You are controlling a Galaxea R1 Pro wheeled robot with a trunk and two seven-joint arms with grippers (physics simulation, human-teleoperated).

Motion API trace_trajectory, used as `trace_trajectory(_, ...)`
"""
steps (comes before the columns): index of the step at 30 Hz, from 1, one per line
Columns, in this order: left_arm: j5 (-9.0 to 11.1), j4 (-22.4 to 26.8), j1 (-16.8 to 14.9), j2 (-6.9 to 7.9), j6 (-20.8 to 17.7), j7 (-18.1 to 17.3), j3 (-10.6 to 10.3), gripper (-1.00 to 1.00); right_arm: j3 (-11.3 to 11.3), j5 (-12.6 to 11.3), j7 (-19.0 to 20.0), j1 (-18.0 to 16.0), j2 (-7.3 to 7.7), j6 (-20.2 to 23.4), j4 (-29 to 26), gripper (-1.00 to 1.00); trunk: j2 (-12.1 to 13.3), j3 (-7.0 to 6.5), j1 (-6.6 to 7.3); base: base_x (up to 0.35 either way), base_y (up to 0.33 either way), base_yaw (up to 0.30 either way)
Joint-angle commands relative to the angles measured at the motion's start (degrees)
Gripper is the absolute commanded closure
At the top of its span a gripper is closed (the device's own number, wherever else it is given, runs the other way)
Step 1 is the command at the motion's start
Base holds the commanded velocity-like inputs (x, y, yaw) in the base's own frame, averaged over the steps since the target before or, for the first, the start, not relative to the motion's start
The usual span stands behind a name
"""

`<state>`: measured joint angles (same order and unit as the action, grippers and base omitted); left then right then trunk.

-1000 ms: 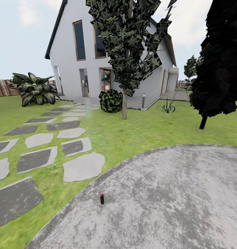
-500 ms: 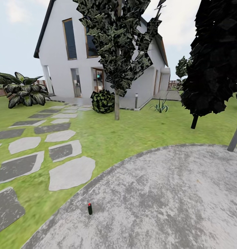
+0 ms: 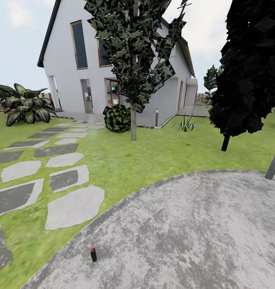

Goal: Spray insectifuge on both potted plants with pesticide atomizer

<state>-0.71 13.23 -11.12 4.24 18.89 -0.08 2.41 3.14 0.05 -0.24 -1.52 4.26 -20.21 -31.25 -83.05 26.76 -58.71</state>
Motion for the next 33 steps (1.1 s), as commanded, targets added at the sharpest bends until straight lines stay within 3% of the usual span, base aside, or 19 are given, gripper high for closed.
trace_trajectory(1, -0.08, -0.05, -0.04, -0.02, 0.19, -0.01, 0.23, -1.0, 0.02, -0.02, -0.02, -0.04, -0.05, -0.18, 0.01, -1.0, -0.03, 0.06, -0.02, 0.268, -0.197, 0.0)
trace_trajectory(33, 0.01, -0.13, -0.04, 0.5, 0.18, 0.16, 0.23, -1.0, 0.03, -0.05, -0.11, -0.06, -0.21, -0.12, 0.14, -1.0, -0.03, 0.06, -0.02, 0.268, -0.198, 0.0)
